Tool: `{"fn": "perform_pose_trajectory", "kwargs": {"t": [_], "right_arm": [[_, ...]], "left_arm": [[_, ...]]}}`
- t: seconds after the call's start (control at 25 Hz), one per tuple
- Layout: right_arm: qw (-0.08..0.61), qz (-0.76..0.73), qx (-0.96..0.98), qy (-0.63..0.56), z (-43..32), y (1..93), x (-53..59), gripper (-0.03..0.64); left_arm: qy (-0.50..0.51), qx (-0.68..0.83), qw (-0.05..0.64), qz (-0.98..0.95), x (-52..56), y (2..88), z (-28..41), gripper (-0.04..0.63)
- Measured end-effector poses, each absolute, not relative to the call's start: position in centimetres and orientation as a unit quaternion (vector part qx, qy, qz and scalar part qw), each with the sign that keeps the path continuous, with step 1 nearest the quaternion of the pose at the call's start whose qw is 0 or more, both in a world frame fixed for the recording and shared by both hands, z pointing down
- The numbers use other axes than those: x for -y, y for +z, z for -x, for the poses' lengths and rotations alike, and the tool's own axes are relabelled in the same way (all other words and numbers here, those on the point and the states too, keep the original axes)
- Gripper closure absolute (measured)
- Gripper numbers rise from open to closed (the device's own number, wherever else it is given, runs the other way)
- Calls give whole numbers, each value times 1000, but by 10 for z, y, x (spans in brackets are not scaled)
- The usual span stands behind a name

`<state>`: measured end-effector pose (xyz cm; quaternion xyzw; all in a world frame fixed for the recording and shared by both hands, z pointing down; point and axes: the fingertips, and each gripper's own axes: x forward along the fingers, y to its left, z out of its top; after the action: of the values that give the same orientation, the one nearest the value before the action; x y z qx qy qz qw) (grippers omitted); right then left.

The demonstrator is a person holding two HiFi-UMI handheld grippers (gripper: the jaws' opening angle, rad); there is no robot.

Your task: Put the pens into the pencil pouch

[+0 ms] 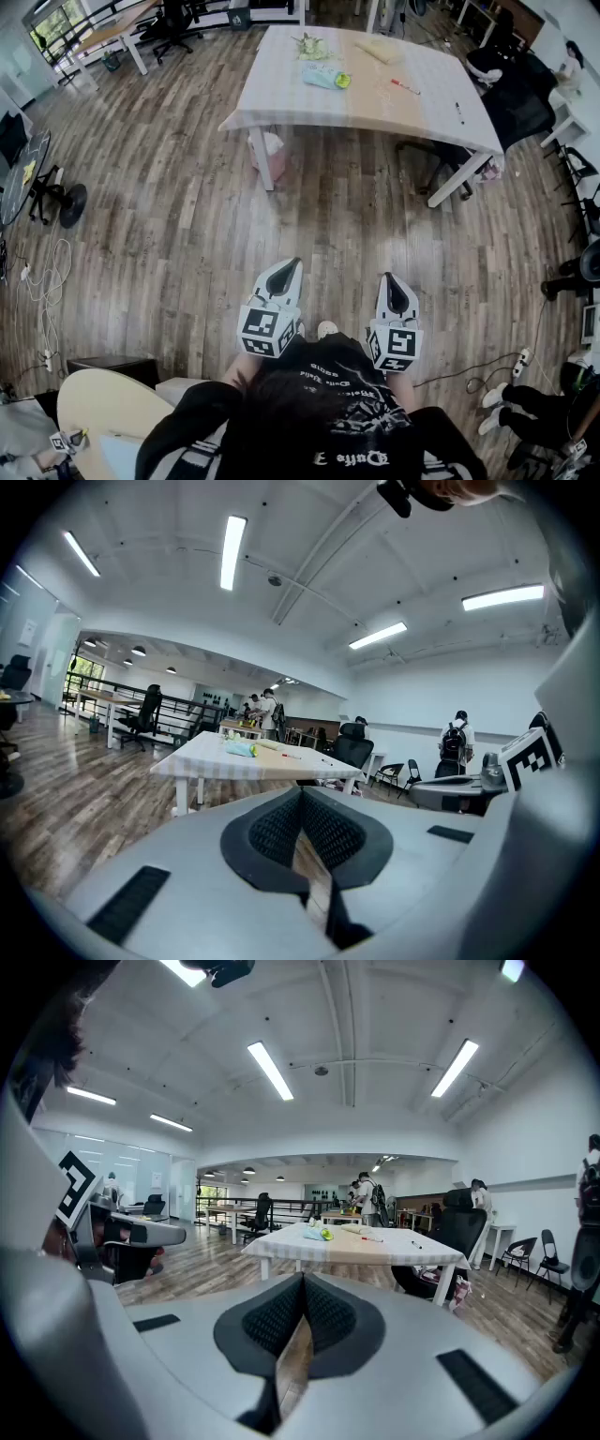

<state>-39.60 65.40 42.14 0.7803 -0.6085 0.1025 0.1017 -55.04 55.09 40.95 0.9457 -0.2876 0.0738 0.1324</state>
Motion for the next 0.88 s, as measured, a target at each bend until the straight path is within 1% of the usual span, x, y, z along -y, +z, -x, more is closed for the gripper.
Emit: {"fn": "perform_pose_trajectory", "kwargs": {"t": [0.28, 0.56, 0.6, 0.64, 0.68, 0.88], "right_arm": [[97, -779, 610, 105, 388, 421, -646, 611], [72, -784, 606, 114, 381, 425, -640, 606], [67, -783, 607, 117, 380, 426, -639, 566], [64, -781, 609, 120, 381, 426, -637, 490], [61, -781, 610, 120, 382, 426, -635, 461], [57, -790, 600, 115, 396, 423, -627, 437]], "left_arm": [[74, 289, 125, -946, -542, 405, 536, 575], [69, 282, 131, -948, -534, 408, 536, 575], [69, 281, 129, -948, -533, 409, 536, 575], [69, 280, 128, -949, -531, 410, 537, 575], [69, 279, 127, -949, -529, 412, 538, 575], [61, 264, 129, -954, -515, 411, 554, 572]]}}
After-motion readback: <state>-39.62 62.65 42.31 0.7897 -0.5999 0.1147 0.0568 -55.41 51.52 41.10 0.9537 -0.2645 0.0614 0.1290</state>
